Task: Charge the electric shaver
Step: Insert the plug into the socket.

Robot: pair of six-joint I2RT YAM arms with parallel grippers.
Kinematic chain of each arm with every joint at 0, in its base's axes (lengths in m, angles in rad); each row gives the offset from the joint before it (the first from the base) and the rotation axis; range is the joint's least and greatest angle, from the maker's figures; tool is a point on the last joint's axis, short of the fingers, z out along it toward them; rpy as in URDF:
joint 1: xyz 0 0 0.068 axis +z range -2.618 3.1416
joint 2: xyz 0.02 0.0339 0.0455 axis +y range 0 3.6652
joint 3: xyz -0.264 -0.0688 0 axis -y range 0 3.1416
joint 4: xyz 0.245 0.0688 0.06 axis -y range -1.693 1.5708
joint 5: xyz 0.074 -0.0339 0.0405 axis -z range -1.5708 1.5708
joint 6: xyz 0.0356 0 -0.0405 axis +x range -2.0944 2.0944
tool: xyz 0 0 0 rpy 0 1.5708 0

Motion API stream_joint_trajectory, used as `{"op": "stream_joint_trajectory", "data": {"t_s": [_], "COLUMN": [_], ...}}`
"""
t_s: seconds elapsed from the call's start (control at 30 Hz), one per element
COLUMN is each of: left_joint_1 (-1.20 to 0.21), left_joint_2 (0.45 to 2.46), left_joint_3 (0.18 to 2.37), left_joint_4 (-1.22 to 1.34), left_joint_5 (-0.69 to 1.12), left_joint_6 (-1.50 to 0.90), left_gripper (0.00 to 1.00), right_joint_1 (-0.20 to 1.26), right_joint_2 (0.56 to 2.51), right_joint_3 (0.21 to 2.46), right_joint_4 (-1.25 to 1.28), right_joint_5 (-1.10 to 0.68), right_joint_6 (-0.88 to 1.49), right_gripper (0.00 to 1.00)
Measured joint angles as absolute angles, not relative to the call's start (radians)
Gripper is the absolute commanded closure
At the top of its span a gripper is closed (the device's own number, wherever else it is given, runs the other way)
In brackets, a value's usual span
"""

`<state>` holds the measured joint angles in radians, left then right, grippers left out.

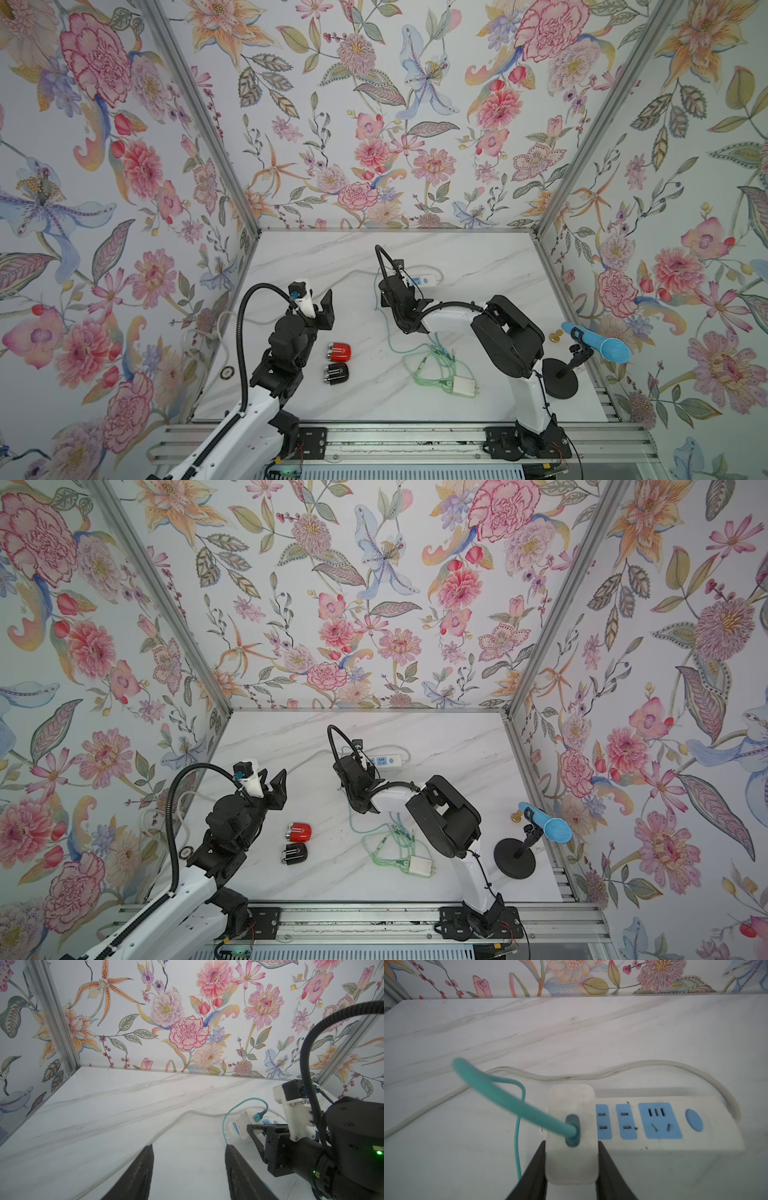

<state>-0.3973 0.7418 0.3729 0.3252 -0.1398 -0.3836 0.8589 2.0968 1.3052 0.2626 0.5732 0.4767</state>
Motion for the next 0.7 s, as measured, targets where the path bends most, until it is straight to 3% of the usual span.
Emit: {"op": "stream_joint_trajectory", "data": {"t_s": [0.43, 0.7], "left_joint_1": [-0.391, -0.388], "left_joint_2": [0.738, 0.731], "left_joint_3": [0.352, 0.331], "left_joint_4": [0.337, 0.337], "left_joint_5": [-0.142, -0.143], "left_joint_6": [-0.387, -0.394], "left_gripper": [0.42, 0.42], "right_joint_1": [0.817, 0.773], "right_joint_2": [2.101, 2.101], "right_joint_3": [1.388, 1.448], "right_joint_4": [0.097, -0.001], "right_joint_5": [0.551, 0.483], "right_joint_6": [0.414, 0.363], "right_gripper": [1.00, 0.83]}}
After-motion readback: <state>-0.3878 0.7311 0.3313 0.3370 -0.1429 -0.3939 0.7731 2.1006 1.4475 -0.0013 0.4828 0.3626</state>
